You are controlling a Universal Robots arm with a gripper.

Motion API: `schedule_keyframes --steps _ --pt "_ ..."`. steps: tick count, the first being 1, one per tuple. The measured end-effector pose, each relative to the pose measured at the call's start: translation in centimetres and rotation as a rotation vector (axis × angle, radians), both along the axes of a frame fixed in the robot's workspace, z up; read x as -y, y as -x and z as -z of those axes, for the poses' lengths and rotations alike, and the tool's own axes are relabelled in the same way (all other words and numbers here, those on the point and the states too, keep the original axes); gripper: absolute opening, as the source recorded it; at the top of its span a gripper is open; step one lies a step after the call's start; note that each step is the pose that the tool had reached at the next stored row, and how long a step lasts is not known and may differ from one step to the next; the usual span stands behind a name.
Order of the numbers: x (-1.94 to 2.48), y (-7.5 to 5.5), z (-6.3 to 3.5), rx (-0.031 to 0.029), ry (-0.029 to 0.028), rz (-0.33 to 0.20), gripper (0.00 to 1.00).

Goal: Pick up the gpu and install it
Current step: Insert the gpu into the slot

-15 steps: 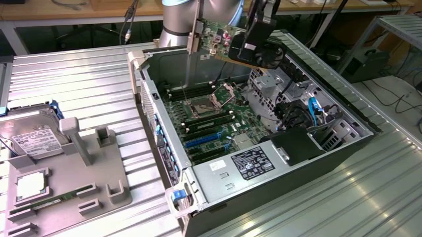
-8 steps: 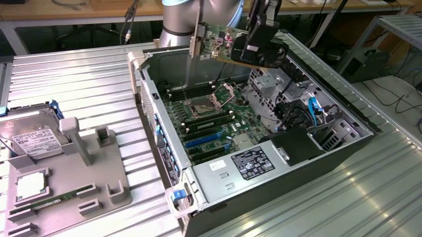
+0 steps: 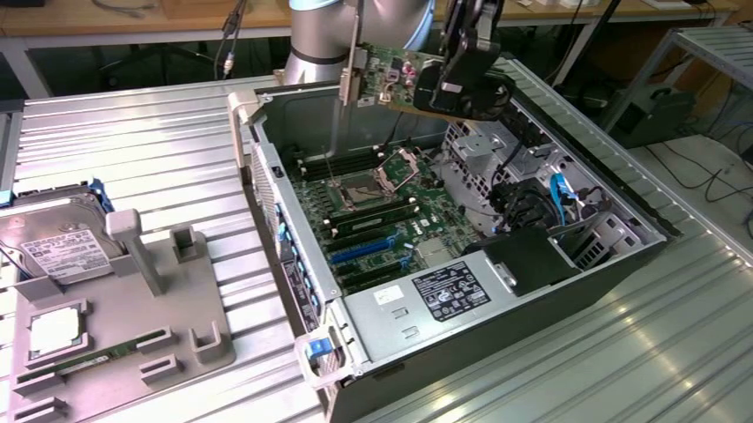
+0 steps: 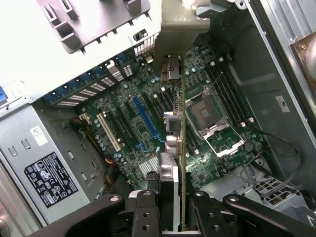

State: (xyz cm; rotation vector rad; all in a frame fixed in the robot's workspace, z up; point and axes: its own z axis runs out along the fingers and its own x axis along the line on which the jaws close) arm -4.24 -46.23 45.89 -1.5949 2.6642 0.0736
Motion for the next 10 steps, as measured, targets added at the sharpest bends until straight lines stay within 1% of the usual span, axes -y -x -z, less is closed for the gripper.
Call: schedule_keyframes --steps 2,5,7,10 --pt "-0.01 -0.03 0.05 -0.0001 -0.0048 -0.007 0.28" --pt "-0.01 -0.08 0.14 0.0009 -0.0057 -0.026 0.28" --pt "-0.01 -0.1 0.23 0.0056 -0.0058 -0.043 0.28" --pt "-0.01 -0.12 0.36 0.0149 -0.0055 -0.071 0.28"
